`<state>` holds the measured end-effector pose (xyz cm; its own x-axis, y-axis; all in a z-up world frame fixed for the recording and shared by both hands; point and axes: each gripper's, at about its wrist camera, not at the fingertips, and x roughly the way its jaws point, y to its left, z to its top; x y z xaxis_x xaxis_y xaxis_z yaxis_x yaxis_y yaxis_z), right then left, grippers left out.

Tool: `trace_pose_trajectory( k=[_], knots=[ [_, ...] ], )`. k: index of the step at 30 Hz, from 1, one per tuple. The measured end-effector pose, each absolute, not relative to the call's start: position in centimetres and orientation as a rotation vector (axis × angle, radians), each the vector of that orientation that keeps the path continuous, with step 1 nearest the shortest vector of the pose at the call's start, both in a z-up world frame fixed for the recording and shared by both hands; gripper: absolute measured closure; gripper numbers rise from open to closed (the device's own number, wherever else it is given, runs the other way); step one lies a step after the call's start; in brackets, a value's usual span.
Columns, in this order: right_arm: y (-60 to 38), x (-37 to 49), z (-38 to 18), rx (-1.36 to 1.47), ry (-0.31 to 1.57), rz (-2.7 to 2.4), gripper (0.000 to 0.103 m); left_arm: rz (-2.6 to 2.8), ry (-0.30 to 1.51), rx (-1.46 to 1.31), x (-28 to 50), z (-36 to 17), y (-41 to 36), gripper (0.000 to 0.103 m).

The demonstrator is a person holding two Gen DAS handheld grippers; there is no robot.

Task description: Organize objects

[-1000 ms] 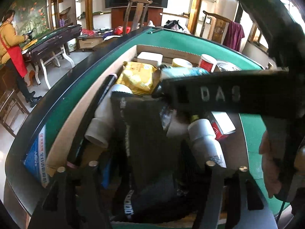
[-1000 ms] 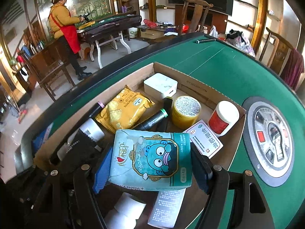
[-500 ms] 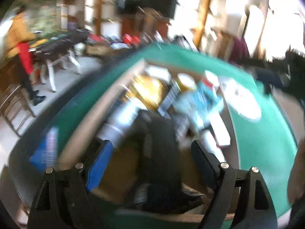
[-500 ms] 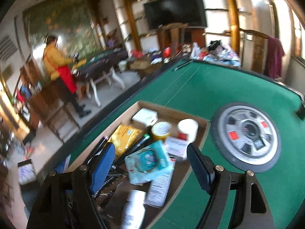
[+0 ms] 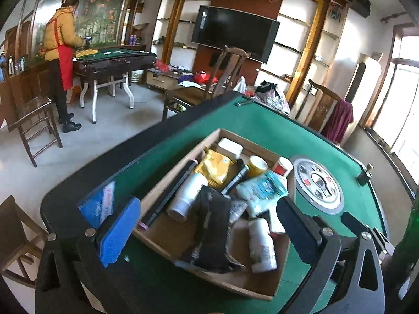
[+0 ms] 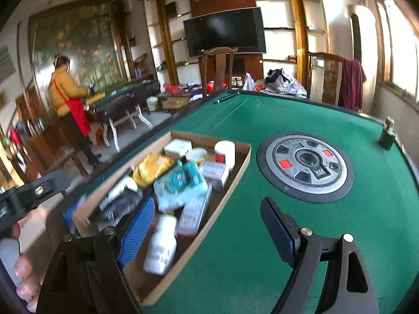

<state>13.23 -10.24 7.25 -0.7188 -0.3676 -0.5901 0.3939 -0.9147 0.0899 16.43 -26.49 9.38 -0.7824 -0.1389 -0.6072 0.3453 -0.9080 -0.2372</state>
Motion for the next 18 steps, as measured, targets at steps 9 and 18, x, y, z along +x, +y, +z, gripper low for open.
trace_pose_trajectory(
  k=[9, 18],
  knots=[
    [-9.8, 14.5, 5.8, 0.881, 0.143, -2.609, 0.016, -2.623, 0.211, 0.840, 17.5, 9.6, -22.7, 0.000],
    [-9.8, 14.8, 5.7, 0.893, 0.178, -2.640, 0.015, -2.507, 0.089, 0.780, 18.5, 10.0, -21.9, 0.000]
  ],
)
